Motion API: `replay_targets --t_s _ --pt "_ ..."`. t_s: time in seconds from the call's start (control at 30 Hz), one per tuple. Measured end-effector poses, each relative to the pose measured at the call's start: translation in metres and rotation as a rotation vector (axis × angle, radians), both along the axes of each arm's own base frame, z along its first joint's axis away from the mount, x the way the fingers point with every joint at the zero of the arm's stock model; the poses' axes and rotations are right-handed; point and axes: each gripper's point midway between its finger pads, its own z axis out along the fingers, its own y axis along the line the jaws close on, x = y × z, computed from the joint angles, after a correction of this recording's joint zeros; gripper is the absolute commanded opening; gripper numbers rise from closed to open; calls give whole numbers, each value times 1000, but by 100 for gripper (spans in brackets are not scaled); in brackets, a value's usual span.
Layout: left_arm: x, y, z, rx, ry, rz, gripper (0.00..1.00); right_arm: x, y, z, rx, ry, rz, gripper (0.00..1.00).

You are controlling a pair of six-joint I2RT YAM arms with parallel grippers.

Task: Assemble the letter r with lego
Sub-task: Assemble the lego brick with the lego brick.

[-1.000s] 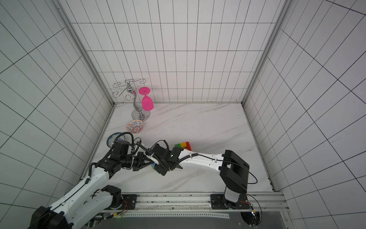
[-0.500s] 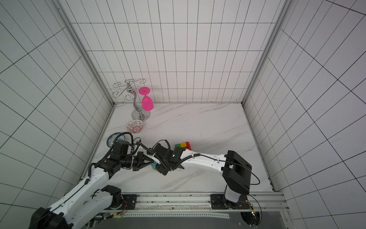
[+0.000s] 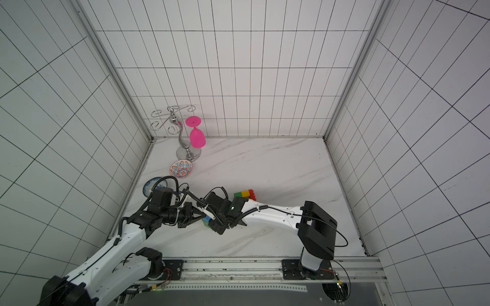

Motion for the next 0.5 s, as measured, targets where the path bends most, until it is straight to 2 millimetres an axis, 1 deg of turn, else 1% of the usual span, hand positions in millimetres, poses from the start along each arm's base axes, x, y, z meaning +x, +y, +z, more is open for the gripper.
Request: replay_targets --t_s 0.1,0.27,0.5 --pt "1 1 -3 11 6 2 0 0 0 0 0 1 0 0" --pt "1 0 -8 17 13 -13 0 -1 0 -1 -2 4 1 0" --pt "2 -1 -7 18 -3 -22 0 -1 -1 -2 -7 6 2 0"
